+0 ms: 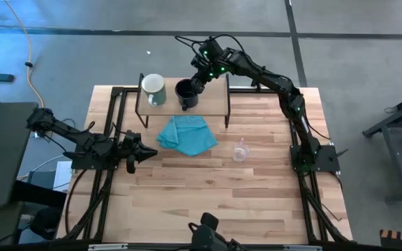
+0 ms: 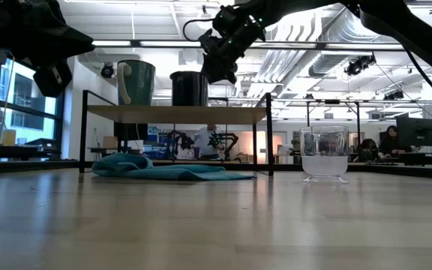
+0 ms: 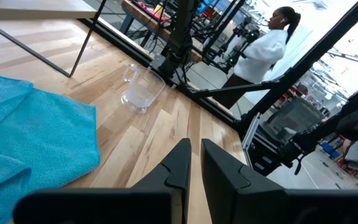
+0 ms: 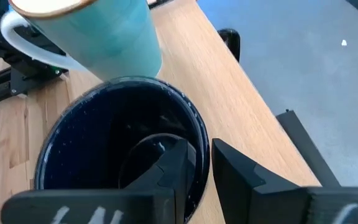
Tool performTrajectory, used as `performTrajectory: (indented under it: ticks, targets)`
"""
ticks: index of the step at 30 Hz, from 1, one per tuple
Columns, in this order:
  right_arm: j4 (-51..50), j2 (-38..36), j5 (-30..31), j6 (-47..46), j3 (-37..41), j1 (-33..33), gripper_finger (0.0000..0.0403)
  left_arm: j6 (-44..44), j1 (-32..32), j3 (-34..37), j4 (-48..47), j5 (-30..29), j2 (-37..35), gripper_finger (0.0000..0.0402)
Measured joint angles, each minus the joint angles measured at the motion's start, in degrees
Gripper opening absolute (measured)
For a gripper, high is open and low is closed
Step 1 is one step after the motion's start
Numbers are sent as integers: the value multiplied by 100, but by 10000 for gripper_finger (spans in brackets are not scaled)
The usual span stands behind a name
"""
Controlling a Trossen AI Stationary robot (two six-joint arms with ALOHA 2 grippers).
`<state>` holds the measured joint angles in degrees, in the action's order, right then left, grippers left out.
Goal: Stack small to large cups/mugs on shelf
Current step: Put the blue mug on the shelf
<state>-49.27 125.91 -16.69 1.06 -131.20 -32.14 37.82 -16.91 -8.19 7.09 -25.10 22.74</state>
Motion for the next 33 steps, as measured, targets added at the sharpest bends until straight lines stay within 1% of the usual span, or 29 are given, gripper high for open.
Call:
performTrajectory:
  ticks: [6, 8, 13, 18, 22, 33]
  targets:
    - [-111, 2, -66, -49, 0, 0, 67, 0, 0, 0, -2, 0, 1, 26]
    - [-160, 2, -84, -1, 0, 0, 81, 0, 0, 0, -2, 1, 2, 26]
    - [-169, 2, -25, -126, 0, 0, 129, 15, -2, 0, -2, 97, 0, 26]
    - [-231, 2, -24, -283, 0, 0, 155, 17, -2, 0, -2, 111, 2, 26]
    - [-394, 2, -24, -429, 0, 17, 162, 17, -2, 0, -2, 111, 2, 26]
    - [-576, 0, -22, -705, 0, 105, 163, 11, -2, 0, -2, 111, 0, 26]
